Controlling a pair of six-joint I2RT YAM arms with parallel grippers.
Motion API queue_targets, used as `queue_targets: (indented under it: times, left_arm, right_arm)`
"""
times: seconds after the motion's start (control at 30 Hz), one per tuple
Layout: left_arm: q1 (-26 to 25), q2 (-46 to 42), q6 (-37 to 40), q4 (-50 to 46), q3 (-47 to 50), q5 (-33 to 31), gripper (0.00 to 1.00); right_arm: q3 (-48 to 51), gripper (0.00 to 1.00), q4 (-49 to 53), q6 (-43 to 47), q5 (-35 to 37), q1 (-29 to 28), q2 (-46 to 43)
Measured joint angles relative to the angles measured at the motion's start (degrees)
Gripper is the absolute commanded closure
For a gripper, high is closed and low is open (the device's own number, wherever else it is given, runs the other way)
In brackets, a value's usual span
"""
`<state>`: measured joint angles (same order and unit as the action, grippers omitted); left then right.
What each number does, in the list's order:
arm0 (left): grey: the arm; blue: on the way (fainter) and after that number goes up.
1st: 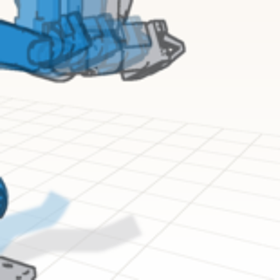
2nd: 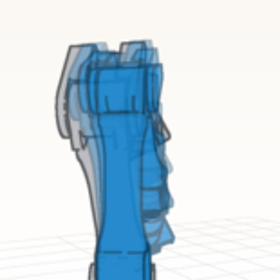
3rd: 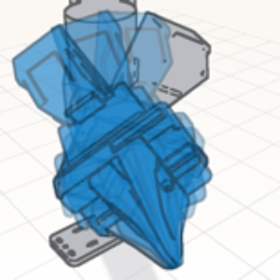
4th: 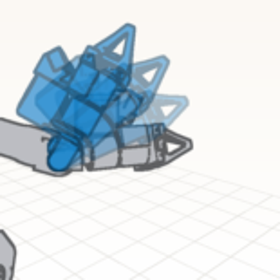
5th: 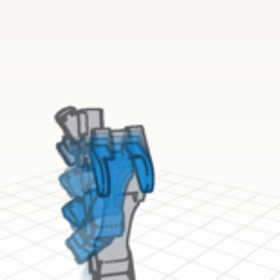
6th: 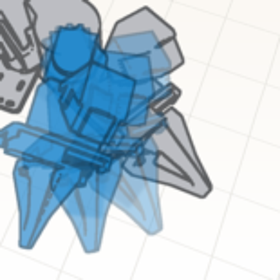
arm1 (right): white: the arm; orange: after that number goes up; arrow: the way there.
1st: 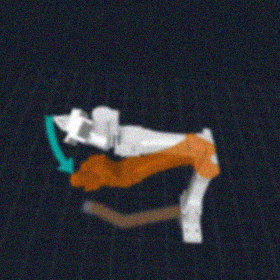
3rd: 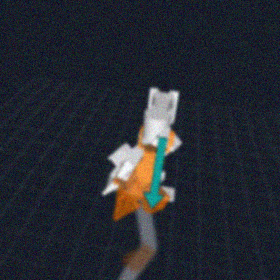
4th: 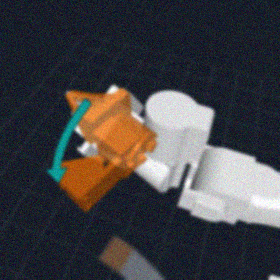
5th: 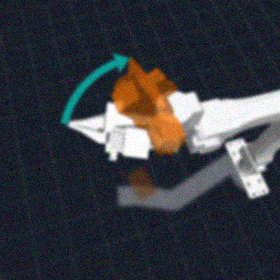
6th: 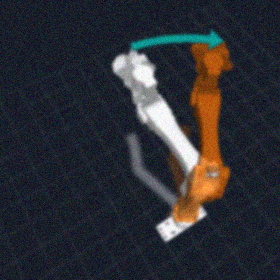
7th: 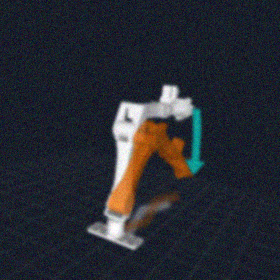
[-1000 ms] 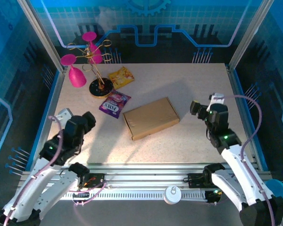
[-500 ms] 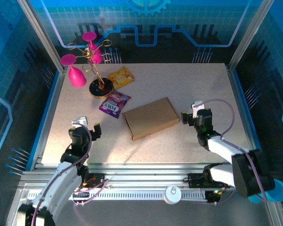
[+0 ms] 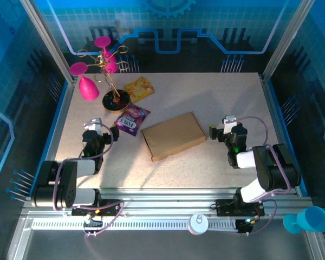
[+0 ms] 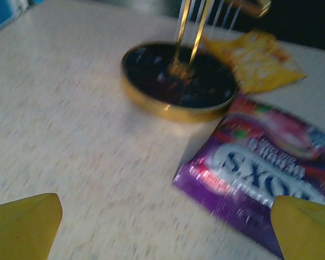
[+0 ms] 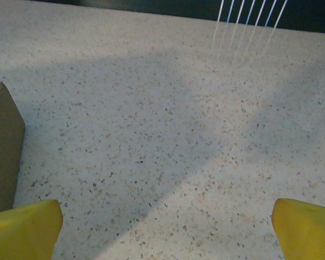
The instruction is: Fold the paper box
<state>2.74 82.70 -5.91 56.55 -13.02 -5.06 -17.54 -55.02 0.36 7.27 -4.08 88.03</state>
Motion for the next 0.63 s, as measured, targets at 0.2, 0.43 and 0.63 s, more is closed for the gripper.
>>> queue_targets:
  times: [0.2, 0.43, 0.63]
  left_arm:
    - [0.79, 6.21, 0.39, 4.0, -0.96, 3.02, 0.01]
    - [0.81, 6.19, 0.5, 3.5, -4.44, 4.48, 0.01]
    - [0.85, 6.19, 0.52, 2.51, -4.55, 4.57, 0.01]
  right_arm:
    - [-0.59, 0.0, -0.83, -0.07, 1.16, -0.44, 0.0]
    - [-3.96, 0.0, 2.03, 0.35, -1.2, -0.46, 0.04]
    - [-4.02, 0.0, 3.91, 0.33, -2.69, -0.24, 0.04]
